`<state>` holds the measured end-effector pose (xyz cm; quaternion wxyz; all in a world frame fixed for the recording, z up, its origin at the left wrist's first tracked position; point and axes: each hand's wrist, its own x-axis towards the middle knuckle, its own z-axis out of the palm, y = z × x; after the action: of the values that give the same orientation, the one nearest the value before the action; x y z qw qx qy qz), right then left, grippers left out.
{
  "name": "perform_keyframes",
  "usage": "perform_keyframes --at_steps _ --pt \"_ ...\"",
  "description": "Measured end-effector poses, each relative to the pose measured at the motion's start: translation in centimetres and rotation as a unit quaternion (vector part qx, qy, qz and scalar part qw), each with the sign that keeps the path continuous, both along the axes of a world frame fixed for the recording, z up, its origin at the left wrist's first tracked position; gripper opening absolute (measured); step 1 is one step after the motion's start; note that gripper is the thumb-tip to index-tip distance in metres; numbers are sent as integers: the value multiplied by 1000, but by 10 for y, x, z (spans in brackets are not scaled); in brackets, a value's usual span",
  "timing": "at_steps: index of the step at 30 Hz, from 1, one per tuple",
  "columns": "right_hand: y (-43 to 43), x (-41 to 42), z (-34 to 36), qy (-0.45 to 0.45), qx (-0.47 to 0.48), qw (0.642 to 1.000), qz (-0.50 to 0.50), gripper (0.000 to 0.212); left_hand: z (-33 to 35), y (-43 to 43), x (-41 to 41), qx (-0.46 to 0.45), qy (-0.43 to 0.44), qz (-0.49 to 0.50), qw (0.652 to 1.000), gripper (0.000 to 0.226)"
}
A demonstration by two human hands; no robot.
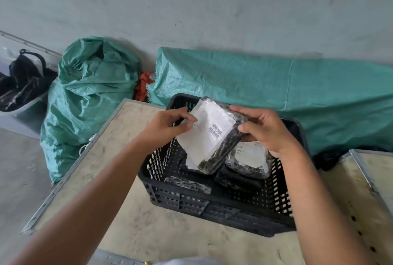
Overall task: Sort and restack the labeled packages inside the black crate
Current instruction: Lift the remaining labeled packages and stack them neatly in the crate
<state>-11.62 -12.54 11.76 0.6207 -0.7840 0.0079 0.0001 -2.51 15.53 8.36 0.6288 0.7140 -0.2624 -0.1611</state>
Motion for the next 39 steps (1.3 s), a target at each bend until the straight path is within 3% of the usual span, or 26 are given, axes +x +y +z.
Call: perform_keyframes --at_steps 2,6,9,12,18,21,26,29,33,39 --pt "-8 -3 15 -6 44 999 26 51 10 -1 -2 -65 64 -54 994 16" --pt "-21 -3 26 -28 72 996 47 48 16 -2 -3 -98 153 -93 979 27" --pt "-21 1 22 -40 101 994 -11 44 6 -7 -3 -154 169 -92 969 28" --pt "-16 4 5 -66 65 992 -82 41 -6 -14 -5 -162 189 -51 967 33" --pt "1 11 -39 -14 -23 994 -108 82 -36 -37 16 -139 240 27 960 35" --pt "8 34 -66 80 -146 980 -111 105 -59 -55 27 -74 254 65 962 36" --pt "20 71 -112 164 -186 963 -102 103 -100 -69 43 81 224 112 965 42" --pt "30 87 -142 191 -238 949 -82 101 -117 -69 54 198 160 93 963 53" --pt "36 92 -173 214 -244 942 -84 115 -137 -68 64 305 95 25 947 63" --pt "33 106 -190 259 -286 917 -101 114 -166 -63 58 377 103 -101 915 121"
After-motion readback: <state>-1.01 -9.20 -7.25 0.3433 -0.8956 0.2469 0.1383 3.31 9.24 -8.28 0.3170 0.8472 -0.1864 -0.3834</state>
